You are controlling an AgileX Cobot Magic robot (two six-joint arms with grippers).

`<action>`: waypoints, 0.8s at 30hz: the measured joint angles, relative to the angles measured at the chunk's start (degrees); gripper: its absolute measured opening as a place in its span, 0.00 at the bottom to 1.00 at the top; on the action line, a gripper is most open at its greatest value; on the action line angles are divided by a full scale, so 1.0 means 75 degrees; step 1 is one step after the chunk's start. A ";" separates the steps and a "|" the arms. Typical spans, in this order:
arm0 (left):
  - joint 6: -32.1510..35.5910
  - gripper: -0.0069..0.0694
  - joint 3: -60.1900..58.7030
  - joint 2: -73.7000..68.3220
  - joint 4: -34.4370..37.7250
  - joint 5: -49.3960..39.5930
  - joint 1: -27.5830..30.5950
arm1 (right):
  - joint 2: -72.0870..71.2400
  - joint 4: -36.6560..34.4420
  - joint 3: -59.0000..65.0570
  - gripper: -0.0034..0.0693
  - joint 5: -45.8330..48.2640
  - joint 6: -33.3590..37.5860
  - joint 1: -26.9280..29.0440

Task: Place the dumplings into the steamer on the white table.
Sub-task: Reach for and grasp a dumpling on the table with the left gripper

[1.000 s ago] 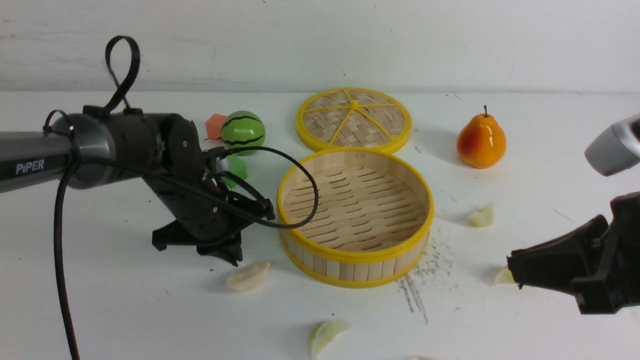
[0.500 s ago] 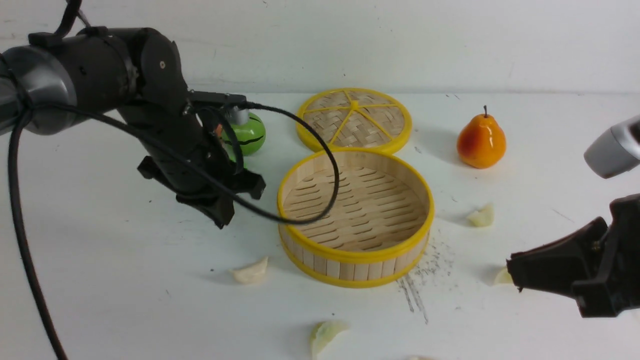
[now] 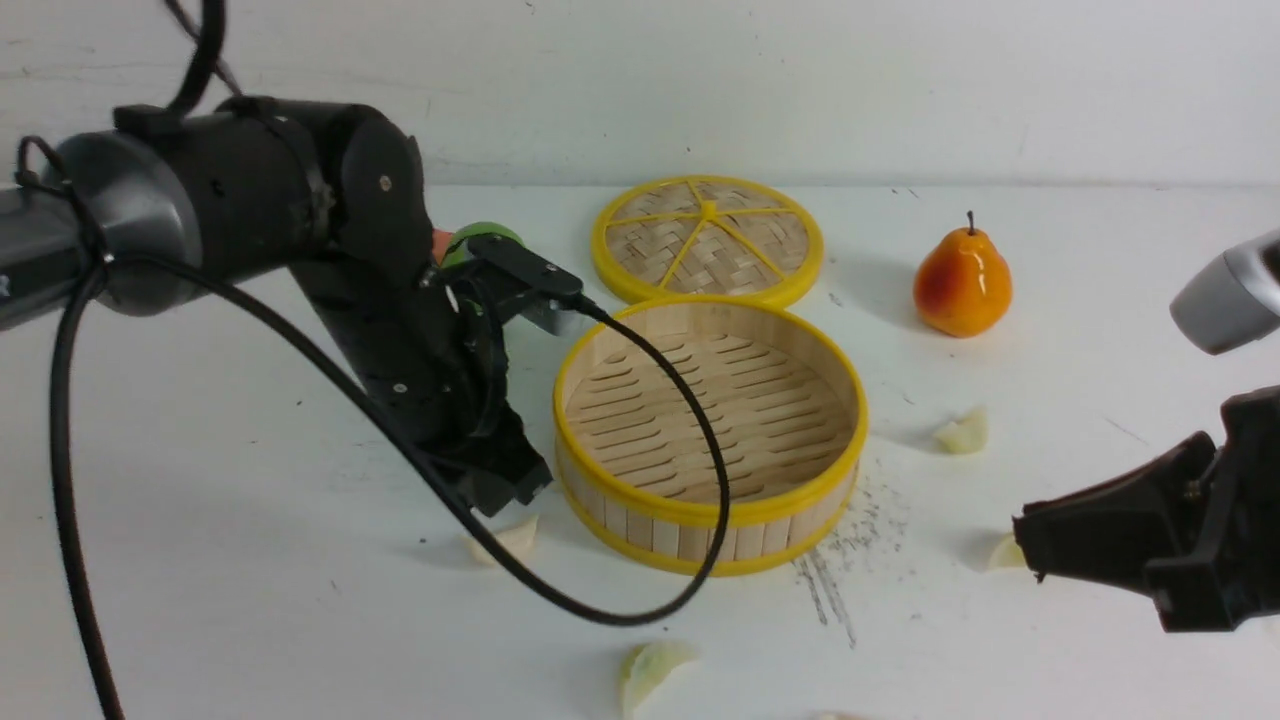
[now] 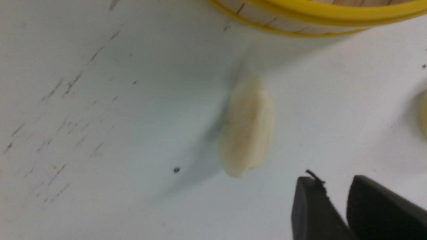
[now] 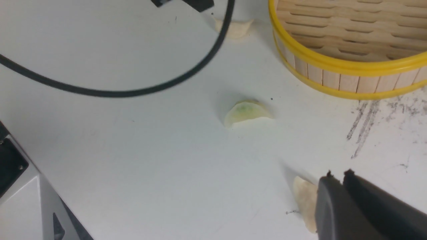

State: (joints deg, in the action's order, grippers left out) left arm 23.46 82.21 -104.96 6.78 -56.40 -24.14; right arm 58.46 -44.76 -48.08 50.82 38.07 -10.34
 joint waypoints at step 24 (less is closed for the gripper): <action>-0.0397 0.45 0.0054 -0.1570 -0.0681 0.0945 -0.0115 | 0.0000 0.0000 0.0000 0.13 0.0129 0.0000 0.0000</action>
State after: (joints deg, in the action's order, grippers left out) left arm 20.49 82.62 -116.73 1.67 -49.31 -25.00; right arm 58.46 -44.76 -48.08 51.79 38.07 -10.34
